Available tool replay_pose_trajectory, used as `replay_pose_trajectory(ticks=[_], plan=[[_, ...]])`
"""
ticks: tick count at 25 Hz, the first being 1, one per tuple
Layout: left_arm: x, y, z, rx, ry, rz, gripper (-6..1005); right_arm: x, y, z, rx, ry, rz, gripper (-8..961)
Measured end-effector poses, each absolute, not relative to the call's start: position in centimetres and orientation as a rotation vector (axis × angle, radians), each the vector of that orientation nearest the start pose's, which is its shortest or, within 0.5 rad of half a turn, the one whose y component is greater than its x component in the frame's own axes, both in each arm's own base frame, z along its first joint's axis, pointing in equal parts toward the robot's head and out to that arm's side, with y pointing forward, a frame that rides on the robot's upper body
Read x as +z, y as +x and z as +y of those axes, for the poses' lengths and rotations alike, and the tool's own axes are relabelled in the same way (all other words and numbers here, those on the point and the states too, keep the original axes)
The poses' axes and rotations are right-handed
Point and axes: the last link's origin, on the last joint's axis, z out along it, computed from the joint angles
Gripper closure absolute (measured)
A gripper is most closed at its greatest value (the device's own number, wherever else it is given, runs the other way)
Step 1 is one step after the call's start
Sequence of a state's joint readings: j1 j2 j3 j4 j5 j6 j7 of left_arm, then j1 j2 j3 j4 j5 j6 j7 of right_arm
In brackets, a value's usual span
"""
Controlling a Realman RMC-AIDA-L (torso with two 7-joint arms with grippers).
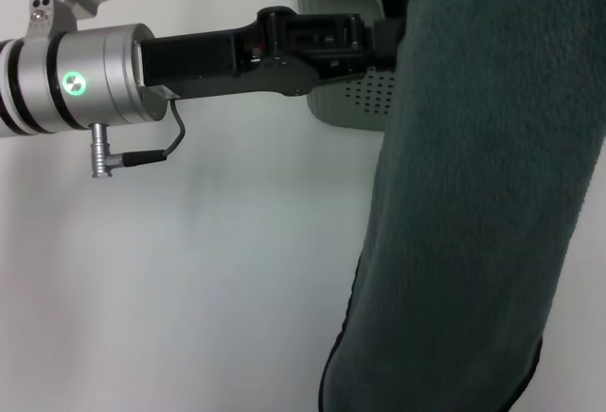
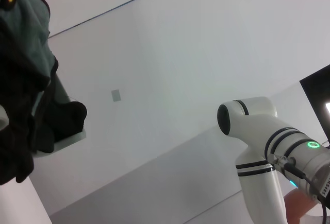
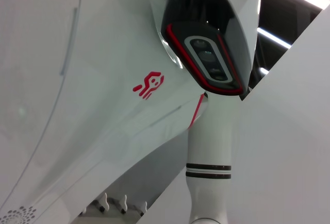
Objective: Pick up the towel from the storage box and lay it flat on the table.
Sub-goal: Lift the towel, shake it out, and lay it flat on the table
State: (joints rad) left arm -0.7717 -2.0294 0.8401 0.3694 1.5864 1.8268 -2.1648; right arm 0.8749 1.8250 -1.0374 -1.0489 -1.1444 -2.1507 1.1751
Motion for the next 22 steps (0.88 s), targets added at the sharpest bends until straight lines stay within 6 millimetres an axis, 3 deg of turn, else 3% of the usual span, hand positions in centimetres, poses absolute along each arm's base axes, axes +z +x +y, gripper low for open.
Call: replay_pose_trajectory(ticks=[3, 22], plan=[[-0.18, -15.25, 34.12, -1.411, -2.821, -1.708, 681, 14.67, 3.41, 31.38, 1.384, -2.615, -1.480, 934], [-0.24, -14.61, 34.24, -1.428, -2.860, -1.626, 802, 14.41, 3.64, 31.26, 1.391, -2.622, -1.473, 933]])
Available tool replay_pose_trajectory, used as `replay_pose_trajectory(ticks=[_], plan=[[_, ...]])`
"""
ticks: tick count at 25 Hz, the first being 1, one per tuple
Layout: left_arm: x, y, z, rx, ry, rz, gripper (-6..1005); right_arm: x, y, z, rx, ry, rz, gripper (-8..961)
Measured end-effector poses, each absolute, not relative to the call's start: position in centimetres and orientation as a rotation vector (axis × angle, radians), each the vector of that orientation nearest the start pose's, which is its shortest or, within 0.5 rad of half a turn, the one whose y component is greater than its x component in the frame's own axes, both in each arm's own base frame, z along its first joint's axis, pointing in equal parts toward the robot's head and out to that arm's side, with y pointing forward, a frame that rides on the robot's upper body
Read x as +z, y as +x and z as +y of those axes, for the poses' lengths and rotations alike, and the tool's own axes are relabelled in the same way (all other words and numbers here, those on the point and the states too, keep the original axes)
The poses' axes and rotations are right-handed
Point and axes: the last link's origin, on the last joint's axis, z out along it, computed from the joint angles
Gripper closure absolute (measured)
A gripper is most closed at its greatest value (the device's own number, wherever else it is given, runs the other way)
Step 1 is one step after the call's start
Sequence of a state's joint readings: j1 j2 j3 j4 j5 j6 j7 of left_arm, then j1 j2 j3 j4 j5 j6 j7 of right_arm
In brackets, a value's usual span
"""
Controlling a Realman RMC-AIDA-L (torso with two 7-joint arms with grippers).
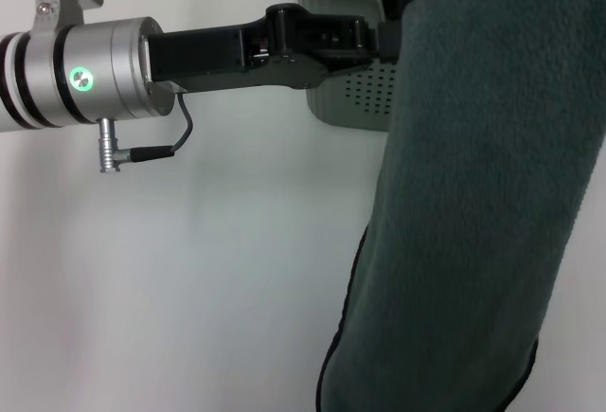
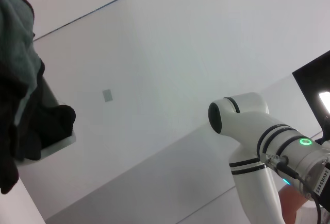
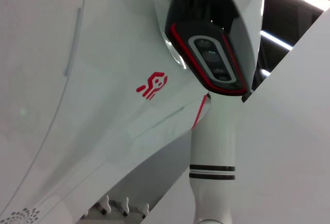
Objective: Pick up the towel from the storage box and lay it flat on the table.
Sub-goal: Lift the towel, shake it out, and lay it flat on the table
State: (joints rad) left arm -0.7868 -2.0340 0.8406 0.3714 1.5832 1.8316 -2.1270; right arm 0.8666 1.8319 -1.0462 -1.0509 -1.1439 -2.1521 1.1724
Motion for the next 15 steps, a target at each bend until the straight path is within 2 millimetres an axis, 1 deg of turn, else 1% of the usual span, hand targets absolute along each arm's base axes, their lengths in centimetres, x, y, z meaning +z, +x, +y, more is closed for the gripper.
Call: replay_pose_trajectory(ticks=[6, 9, 11, 15], plan=[[0.0, -14.8, 34.2, -1.446, -2.855, -1.593, 884, 14.4, 4.0, 31.2, 1.401, -2.615, -1.448, 932], [0.5, -15.2, 34.2, -1.491, -2.826, -1.565, 949, 14.5, 4.7, 31.2, 1.416, -2.602, -1.390, 932], [1.1, -15.7, 34.3, -1.529, -2.786, -1.549, 993, 14.8, 5.7, 31.3, 1.437, -2.578, -1.317, 932], [3.1, -17.6, 34.3, -1.599, -2.689, -1.453, 993, 15.2, 8.5, 31.3, 1.497, -2.534, -1.109, 932]])
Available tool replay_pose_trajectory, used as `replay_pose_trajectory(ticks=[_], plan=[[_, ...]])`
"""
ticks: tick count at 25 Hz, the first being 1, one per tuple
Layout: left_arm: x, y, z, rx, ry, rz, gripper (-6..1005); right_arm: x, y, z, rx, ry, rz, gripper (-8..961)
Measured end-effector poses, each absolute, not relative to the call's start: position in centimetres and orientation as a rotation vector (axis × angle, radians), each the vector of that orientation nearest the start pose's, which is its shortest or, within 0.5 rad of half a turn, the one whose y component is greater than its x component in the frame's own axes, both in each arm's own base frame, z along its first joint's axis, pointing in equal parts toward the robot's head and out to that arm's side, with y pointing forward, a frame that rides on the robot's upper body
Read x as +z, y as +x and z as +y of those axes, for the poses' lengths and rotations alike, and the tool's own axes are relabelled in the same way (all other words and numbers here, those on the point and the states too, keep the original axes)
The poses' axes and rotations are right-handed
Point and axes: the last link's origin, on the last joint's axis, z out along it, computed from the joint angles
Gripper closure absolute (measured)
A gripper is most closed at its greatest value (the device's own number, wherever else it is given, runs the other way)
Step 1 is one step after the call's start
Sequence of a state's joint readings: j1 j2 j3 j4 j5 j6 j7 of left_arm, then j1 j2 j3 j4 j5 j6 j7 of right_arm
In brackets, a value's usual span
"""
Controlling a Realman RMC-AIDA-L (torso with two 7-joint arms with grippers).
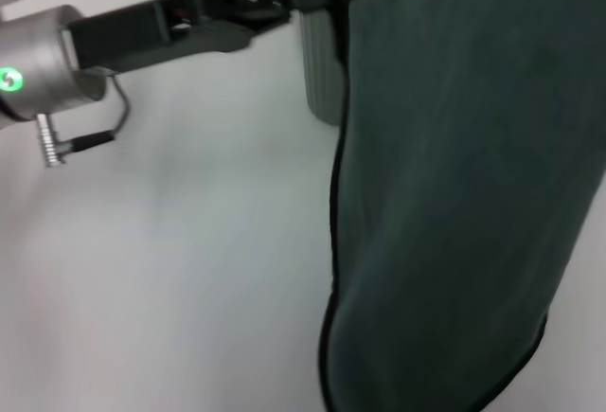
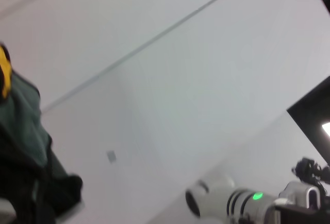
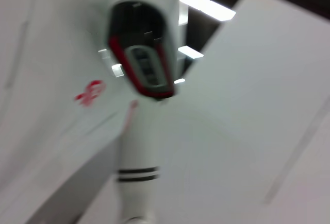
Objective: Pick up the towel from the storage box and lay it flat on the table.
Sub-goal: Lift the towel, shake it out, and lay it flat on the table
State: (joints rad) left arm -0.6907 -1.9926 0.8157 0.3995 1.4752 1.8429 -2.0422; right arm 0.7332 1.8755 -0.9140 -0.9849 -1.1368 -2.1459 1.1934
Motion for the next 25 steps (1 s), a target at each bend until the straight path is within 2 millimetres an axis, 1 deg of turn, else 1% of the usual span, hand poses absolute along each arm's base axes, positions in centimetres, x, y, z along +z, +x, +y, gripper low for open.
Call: replay_pose_trajectory(ticks=[1, 3, 6, 8, 9, 12, 14, 17, 21, 23, 25], plan=[[3.4, -17.9, 34.2, -1.608, -2.673, -1.424, 994, 15.2, 8.8, 31.3, 1.509, -2.526, -1.080, 932], [4.3, -18.8, 34.1, -1.637, -2.623, -1.350, 994, 15.0, 10.6, 31.4, 1.563, -2.490, -0.924, 931], [5.3, -19.7, 33.9, -1.674, -2.564, -1.252, 994, 14.3, 12.5, 31.8, 1.601, -2.460, -0.707, 931], [6.2, -20.3, 33.7, -1.683, -2.524, -1.177, 994, 13.8, 13.3, 32.1, 1.616, -2.449, -0.586, 931], [6.8, -20.7, 33.6, -1.691, -2.497, -1.128, 995, 13.3, 14.1, 32.4, 1.627, -2.439, -0.480, 931], [8.1, -21.6, 33.2, -1.704, -2.436, -1.024, 995, 12.8, 15.6, 32.6, 1.661, -2.390, -0.303, 931], [9.3, -22.2, 32.7, -1.698, -2.401, -0.932, 995, 12.6, 16.4, 32.3, 1.683, -2.363, -0.237, 931], [9.9, -22.5, 32.1, -1.668, -2.410, -0.836, 996, 11.7, 17.3, 31.7, 1.705, -2.365, -0.146, 930], [9.6, -22.7, 31.5, -1.583, -2.490, -0.730, 996, 9.7, 17.9, 30.8, 1.704, -2.459, -0.020, 930], [9.3, -22.8, 31.4, -1.544, -2.521, -0.712, 994, 8.9, 18.0, 30.3, 1.695, -2.510, 0.006, 930], [9.0, -22.9, 31.4, -1.524, -2.535, -0.709, 991, 8.7, 18.0, 30.0, 1.698, -2.528, 0.007, 930]])
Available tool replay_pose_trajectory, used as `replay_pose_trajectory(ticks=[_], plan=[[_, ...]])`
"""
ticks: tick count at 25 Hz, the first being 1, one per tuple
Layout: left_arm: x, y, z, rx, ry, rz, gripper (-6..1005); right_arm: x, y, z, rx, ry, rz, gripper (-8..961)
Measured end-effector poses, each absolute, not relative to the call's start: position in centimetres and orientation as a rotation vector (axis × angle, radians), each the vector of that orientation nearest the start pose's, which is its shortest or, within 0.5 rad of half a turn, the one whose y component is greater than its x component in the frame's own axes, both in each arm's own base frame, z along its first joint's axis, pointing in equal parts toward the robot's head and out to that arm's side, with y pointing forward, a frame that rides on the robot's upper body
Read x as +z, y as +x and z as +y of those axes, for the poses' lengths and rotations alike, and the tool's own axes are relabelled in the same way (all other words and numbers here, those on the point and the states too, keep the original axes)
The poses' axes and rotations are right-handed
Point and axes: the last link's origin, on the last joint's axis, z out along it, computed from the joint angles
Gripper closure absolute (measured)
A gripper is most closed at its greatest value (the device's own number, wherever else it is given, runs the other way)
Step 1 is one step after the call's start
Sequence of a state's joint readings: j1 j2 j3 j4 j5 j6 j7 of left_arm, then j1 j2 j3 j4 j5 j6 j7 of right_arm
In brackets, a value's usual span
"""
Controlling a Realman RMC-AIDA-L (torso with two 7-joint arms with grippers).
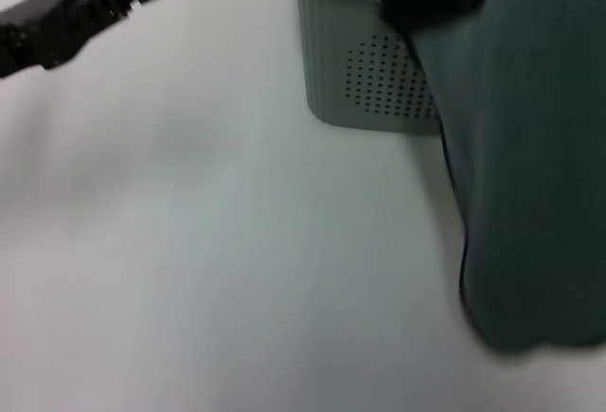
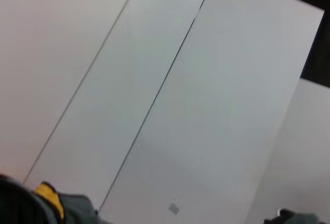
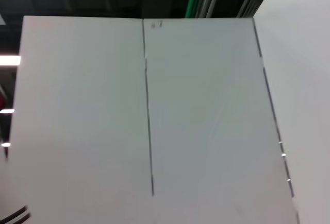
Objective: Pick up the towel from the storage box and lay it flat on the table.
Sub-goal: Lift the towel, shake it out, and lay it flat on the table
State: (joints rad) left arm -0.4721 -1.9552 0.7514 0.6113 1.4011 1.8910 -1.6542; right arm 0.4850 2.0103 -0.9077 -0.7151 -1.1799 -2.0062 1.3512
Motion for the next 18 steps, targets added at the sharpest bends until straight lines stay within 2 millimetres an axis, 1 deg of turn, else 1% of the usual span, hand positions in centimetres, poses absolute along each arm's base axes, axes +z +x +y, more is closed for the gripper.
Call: replay_pose_trajectory(ticks=[3, 8, 9, 13, 15, 18], plan=[[8.3, -23.1, 31.7, -1.474, -2.558, -0.740, 972, 9.0, 17.9, 29.7, 1.723, -2.537, -0.007, 930], [7.0, -23.8, 32.4, -1.327, -2.601, -0.840, 928, 10.8, 16.4, 29.6, 1.784, -2.601, -0.178, 929], [7.0, -24.1, 32.5, -1.303, -2.606, -0.873, 919, 11.4, 15.9, 29.8, 1.793, -2.618, -0.227, 929], [6.9, -25.0, 32.9, -1.257, -2.592, -1.052, 831, 13.0, 13.8, 30.4, 1.745, -2.680, -0.415, 929], [6.7, -25.0, 33.0, -1.252, -2.590, -1.113, 786, 13.6, 12.2, 30.6, 1.715, -2.709, -0.544, 929], [6.2, -24.3, 33.4, -1.294, -2.580, -1.226, 720, 14.1, 11.0, 30.6, 1.687, -2.725, -0.642, 929]])
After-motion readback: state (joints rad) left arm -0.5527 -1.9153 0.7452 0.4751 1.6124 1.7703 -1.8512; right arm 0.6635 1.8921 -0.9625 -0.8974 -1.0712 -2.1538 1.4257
